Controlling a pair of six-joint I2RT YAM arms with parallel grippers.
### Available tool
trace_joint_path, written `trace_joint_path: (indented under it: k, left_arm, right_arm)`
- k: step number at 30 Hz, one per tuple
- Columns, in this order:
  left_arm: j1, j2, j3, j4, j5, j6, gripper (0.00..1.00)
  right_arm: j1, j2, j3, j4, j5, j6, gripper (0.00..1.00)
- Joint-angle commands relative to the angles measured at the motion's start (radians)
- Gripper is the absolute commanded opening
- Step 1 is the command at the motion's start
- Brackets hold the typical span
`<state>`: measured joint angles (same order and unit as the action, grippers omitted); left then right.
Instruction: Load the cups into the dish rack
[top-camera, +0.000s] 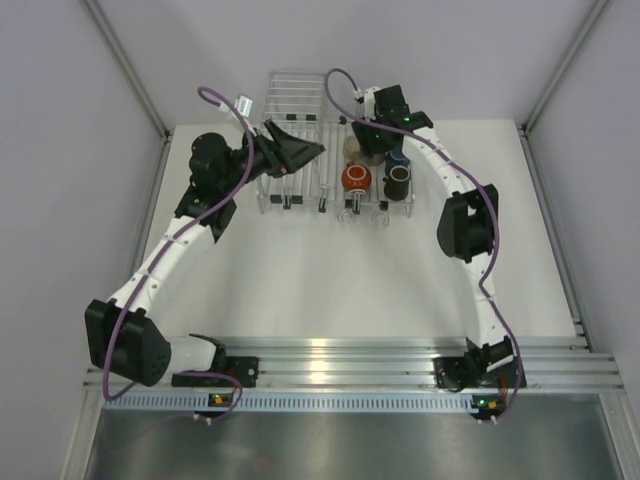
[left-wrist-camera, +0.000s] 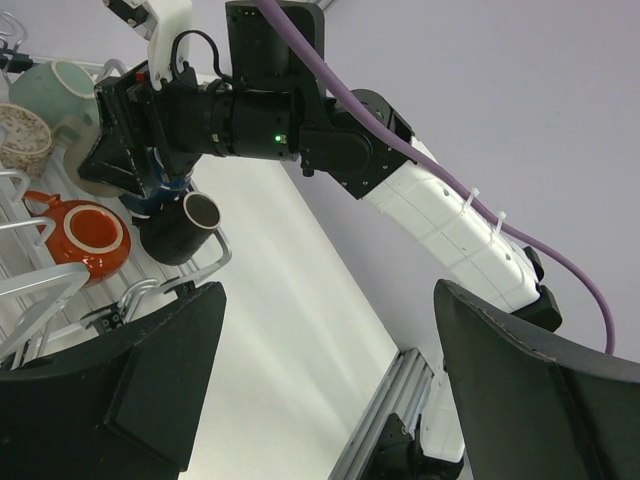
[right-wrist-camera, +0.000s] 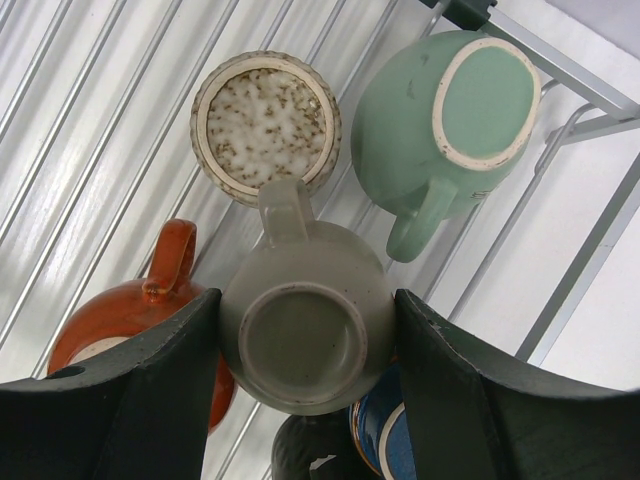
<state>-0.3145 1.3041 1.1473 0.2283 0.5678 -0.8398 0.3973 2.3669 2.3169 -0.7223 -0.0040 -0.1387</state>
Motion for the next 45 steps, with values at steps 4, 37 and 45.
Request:
trace_joint_path:
  k: [4,37,45]
  left_arm:
    - [0.009,-0.042,-0.014,0.042,0.012,-0.005,0.90]
    - [0.023,-0.058,-0.029,0.042,0.020,-0.007,0.91]
    - [0.028,-0.063,-0.024,0.014,0.007,0.022,0.91]
  right_arm:
    - [0.014,0.000,0.015,0.024,0.018,-0.012,0.20]
    - [0.015,-0.035,0.010,0.061,0.068,0.002,0.76]
    - [0.012,-0.093,0.013,0.116,0.059,0.040,0.79]
